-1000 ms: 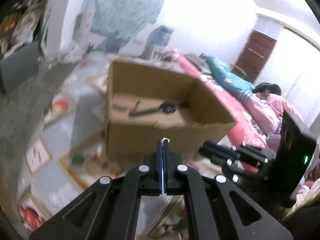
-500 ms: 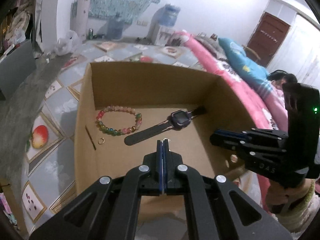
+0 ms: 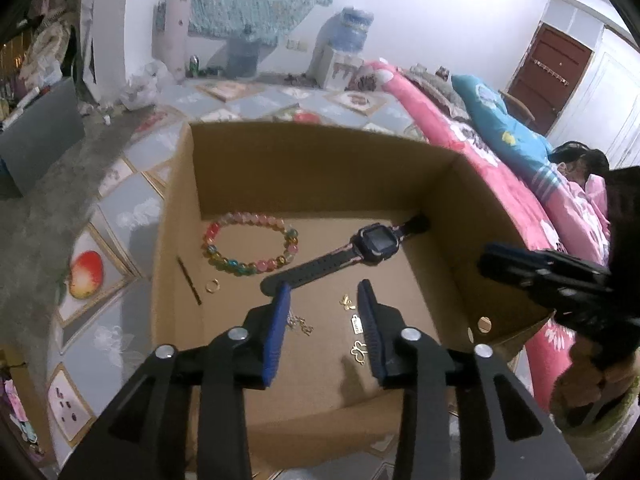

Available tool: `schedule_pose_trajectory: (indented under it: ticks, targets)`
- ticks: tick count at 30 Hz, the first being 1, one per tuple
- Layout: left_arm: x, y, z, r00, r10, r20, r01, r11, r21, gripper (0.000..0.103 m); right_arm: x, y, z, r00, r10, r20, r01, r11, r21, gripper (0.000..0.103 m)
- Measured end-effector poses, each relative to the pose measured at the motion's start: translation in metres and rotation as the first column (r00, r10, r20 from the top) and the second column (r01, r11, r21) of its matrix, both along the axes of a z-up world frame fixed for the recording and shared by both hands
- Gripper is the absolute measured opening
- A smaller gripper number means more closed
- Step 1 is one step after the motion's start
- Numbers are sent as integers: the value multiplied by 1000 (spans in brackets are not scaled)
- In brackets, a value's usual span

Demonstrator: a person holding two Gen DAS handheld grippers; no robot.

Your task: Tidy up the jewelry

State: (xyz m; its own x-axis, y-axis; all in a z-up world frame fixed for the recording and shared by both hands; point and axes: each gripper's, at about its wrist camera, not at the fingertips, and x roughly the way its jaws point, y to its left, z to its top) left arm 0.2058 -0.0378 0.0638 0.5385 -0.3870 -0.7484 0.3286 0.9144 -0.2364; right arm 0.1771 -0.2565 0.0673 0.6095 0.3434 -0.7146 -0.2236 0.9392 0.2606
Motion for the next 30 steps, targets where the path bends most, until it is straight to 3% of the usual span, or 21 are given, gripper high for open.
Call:
schedule_pose_trajectory:
  ticks: [6,12,15,17,21,24,29,30]
  targets:
    - [-35,17,24,994,40,100,-38,999,-21,53,-66,-28,35,988,-24,151,13,997,73,33]
    - [-81,37,42,981,52,189,-43,998,-50,64,-121,-36,36,982,-41,182,22,994,103,36]
    - [-105,42,45,973,39,226,-30,999,-43,70,-131,-32,25,988,-34,148,17,993,116,36]
    - [-121,44,43,970,24,241,-16,999,-33,73,-131,-24,4,997,-19,74,8,989,148,36]
    - [-140,38,23,976,11,217,-15,1000,15,77,-115,5,-41,999,6,-53,-1,995,101,35]
    - [-148,28,-1,984,15,179,-30,996,83,77,-97,23,-71,995,-3,-99,5,1000,14,35]
    - [-155,21,-32,993,15,121,-30,991,131,77,-83,39,-104,987,-4,-158,-5,998,-56,21]
    - [-156,21,-38,994,15,109,-29,991,133,77,-84,42,-105,988,2,-157,-13,998,-69,10]
